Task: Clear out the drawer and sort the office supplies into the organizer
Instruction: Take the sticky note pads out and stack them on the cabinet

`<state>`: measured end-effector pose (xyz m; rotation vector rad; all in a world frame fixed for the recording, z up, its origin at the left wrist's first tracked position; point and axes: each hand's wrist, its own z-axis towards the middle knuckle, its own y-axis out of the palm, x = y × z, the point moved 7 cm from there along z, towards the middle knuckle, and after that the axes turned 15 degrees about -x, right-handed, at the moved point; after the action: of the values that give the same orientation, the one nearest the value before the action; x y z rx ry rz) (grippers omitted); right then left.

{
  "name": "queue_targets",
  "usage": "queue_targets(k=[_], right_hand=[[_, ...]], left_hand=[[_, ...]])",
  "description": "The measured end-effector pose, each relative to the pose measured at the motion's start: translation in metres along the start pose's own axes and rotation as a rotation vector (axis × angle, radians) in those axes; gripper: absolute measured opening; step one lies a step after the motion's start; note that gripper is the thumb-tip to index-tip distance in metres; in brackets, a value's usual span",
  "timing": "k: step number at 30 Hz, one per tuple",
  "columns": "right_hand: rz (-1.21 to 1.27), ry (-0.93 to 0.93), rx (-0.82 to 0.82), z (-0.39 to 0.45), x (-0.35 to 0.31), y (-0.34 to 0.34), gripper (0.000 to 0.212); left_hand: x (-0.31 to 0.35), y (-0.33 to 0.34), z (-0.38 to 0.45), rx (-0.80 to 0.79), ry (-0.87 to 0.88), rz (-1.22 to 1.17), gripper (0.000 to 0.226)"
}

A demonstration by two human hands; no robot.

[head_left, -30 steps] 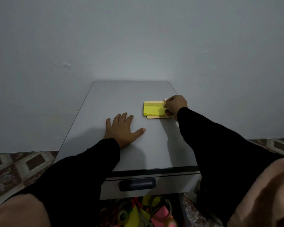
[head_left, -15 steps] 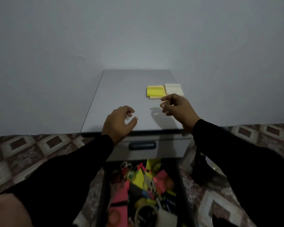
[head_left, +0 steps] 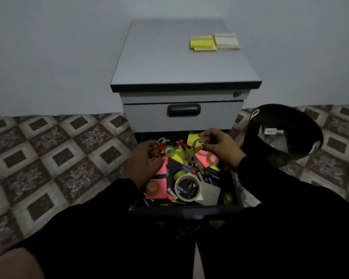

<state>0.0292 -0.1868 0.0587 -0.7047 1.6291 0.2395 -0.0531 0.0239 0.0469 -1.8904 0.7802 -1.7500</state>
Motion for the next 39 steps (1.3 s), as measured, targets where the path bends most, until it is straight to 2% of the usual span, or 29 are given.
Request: queue_targets(k=[6,11,16,18,20,22,29,34,39], right_hand=[[-0.126,0.176,-0.039,0.004,0.081,0.011,0.028],[-0.189,0.320,-0.124,0.009,0.125,0.009,0.025],[-0.293,0.522,-0.237,0.010,0.165,0.008,0.025],[-0.324,0.573,-0.263,0.009,0.174,0.009,0.032],[-0.495,0.610,-0.300,0.010,0.176,0.009,0.056],[-0.654,0.622,-0.347,0.010,0.176,0.010,0.070],[-0.824,0.662,-0.460,0.013,0.187,0.020,0.058],[-0.753,0.603,-0.429,0.013,0.184,0.019,0.056],[-0.437,0.619,-0.360,0.007,0.187,0.011,0.063]], left_hand=[[-0.042,0.033,0.001,-0.069,-0.109,-0.035,0.063],[-0.071,0.053,0.016,-0.137,-0.155,-0.005,0.066],[-0.093,0.082,0.023,-0.282,-0.288,-0.050,0.069],[-0.100,0.089,0.025,-0.314,-0.311,-0.076,0.073],[-0.105,0.094,0.027,-0.342,-0.322,-0.063,0.077],[-0.108,0.097,0.029,-0.357,-0.341,-0.069,0.079],[-0.108,0.098,0.029,-0.341,-0.371,-0.158,0.081],[-0.107,0.101,0.028,-0.349,-0.366,-0.166,0.081],[-0.108,0.100,0.030,-0.354,-0.362,-0.178,0.081]])
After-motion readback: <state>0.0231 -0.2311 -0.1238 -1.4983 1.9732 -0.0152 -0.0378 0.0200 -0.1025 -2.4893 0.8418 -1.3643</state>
